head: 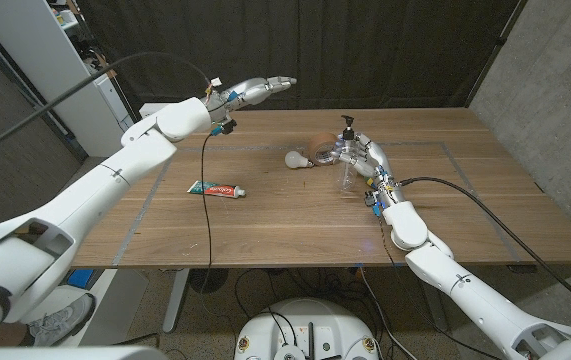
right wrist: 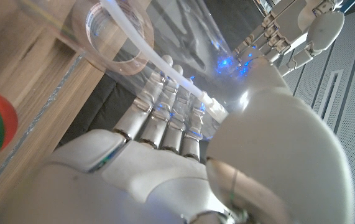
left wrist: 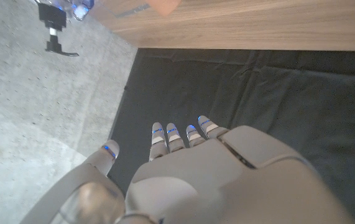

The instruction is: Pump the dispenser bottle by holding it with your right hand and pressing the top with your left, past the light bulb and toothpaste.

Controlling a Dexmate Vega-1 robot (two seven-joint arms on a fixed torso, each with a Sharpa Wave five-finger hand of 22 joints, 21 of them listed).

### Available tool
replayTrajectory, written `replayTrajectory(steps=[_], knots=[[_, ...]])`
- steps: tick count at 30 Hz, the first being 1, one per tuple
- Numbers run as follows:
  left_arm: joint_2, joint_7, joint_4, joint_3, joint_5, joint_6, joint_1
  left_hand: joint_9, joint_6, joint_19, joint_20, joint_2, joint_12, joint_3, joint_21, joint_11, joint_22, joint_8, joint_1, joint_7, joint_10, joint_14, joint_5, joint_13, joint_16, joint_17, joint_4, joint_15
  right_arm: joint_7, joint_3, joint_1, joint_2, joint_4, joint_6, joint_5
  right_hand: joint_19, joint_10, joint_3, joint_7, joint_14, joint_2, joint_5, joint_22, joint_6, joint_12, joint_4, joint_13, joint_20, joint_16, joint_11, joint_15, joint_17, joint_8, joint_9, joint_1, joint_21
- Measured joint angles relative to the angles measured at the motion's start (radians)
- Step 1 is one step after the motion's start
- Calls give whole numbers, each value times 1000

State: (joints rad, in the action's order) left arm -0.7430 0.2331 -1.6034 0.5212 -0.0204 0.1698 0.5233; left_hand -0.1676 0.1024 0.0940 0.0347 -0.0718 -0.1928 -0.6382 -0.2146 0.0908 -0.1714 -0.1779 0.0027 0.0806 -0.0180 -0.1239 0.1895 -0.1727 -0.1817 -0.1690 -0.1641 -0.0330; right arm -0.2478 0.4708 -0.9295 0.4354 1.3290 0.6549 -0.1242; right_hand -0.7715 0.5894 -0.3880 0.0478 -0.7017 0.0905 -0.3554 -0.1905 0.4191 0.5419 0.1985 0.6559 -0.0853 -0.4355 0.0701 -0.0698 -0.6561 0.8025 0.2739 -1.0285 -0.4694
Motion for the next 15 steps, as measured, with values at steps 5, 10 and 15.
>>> replayTrajectory(steps=[5, 10, 15], knots=[[-13, -70, -33, -39, -49, -49, 62, 0, 7, -14, 1, 0, 0, 0, 0, 4, 0, -4, 0, -4, -7, 8, 0, 0, 0, 2, 0, 2, 0, 5, 6, -8, -5, -1, -4, 10, -8, -15, 2, 9, 8, 0, 0, -6, -6, -10, 5, 3, 0, 8, 5, -11, 0, 0, -8, 0], [-22, -140, -61, -72, -93, -85, 120, 0, 11, -14, 1, 0, 0, -4, 0, -3, 0, -4, 0, -8, -14, 13, 0, 0, 0, 2, 4, -3, 4, 10, 11, -13, -9, -5, -8, 25, -14, -18, 15, 21, 25, 0, 0, -18, -10, -12, 10, 3, 0, 14, 7, -18, -4, -4, -25, 0], [-31, -193, -83, -102, -130, -109, 182, 0, 12, -14, 0, 0, 0, -4, 0, 2, 0, -4, 0, -9, -19, 24, 0, 0, 0, 2, 4, -3, 13, 13, 14, -13, -8, -16, -18, 34, -20, -18, 20, 30, 20, 0, 5, -23, -17, -12, 10, 12, 0, 20, 5, -25, -4, -5, -49, 1]])
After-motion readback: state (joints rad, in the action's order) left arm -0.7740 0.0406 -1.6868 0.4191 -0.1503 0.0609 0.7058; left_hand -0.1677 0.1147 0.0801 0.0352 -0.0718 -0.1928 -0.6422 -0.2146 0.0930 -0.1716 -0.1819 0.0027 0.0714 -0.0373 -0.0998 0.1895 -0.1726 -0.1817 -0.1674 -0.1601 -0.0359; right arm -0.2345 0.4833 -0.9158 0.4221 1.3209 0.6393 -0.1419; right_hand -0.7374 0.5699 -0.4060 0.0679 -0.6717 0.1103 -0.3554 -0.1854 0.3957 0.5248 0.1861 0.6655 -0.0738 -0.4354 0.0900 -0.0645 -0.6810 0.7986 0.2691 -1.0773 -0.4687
